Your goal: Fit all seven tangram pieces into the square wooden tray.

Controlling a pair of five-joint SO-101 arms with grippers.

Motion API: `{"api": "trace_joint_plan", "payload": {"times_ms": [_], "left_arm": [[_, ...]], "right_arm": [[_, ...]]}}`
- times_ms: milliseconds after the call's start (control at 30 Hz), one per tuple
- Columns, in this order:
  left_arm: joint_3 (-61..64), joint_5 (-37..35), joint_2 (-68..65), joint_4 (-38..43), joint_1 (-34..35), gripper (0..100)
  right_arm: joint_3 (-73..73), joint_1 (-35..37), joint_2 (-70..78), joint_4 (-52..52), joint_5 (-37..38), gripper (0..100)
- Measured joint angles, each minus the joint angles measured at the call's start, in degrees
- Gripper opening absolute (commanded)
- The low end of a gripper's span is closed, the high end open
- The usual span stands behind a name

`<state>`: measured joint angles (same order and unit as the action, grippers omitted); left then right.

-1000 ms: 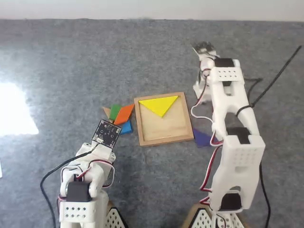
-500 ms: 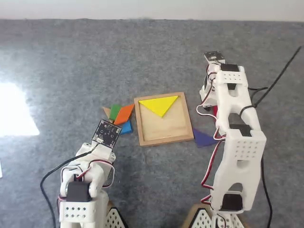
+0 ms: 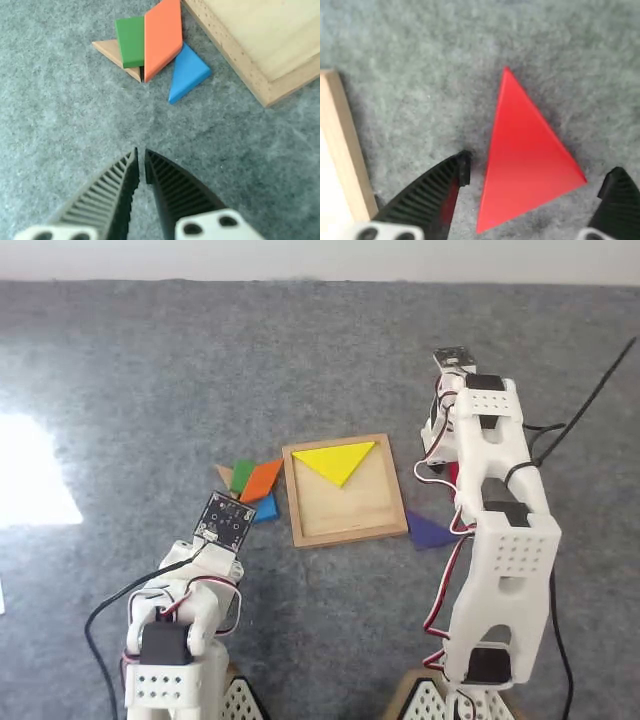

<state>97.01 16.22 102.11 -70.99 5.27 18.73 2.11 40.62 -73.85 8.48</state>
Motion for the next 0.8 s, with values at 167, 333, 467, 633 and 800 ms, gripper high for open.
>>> {"api": "trace_joint_plan", "payload": {"times_ms": [167,333,467,633,800], "left_arm": [[0.0,0.0,0.0,0.0,0.0,2],[0.0,0.0,0.0,0.0,0.0,2],[0.0,0.0,0.0,0.0,0.0,2],[0.0,0.0,0.0,0.0,0.0,2],[0.0,0.0,0.0,0.0,0.0,2]], "right_arm": [[0.0,0.0,0.0,0.0,-0.4,40.8],[0.0,0.0,0.0,0.0,-0.4,40.6],[0.0,0.0,0.0,0.0,-0.4,40.5],[0.0,0.0,0.1,0.0,-0.4,40.5],[0.0,0.0,0.3,-0.4,-2.7,40.6]]}}
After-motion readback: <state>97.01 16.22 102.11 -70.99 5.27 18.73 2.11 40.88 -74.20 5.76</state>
